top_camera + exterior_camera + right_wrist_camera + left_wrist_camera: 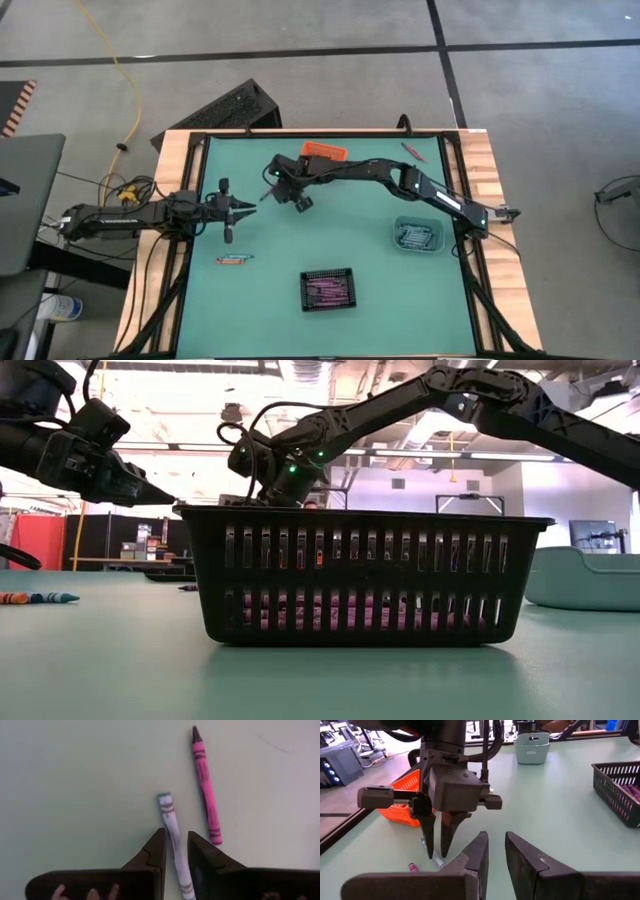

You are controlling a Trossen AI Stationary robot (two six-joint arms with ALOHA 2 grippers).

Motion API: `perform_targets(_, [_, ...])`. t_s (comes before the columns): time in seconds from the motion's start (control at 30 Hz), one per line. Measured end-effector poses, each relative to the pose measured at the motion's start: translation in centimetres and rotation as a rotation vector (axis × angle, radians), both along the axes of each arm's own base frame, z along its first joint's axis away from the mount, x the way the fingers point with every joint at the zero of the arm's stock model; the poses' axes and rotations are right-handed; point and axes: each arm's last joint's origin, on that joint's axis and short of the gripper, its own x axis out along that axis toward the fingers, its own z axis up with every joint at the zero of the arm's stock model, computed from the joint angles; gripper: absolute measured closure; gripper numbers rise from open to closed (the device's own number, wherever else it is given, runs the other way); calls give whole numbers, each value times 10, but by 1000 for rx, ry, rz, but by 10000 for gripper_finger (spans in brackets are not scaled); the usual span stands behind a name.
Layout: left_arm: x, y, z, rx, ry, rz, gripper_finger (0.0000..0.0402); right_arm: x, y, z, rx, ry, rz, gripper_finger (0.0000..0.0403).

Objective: Sort crayons
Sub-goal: Put the blue crayon into the blue bin

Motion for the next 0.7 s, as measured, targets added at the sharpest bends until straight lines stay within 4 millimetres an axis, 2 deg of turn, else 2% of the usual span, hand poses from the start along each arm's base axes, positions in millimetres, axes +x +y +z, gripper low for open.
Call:
perform_targets(0.23, [0,0,0,0,0,0,348,-1,4,-1,-9,21,32,330])
perform_targets(0.47, [0,0,0,0,0,0,348,-2,8,-2,88,22,75,330])
perform_targets(0.7, [0,0,0,0,0,0,348,-6,17,-5,116,93,70,330])
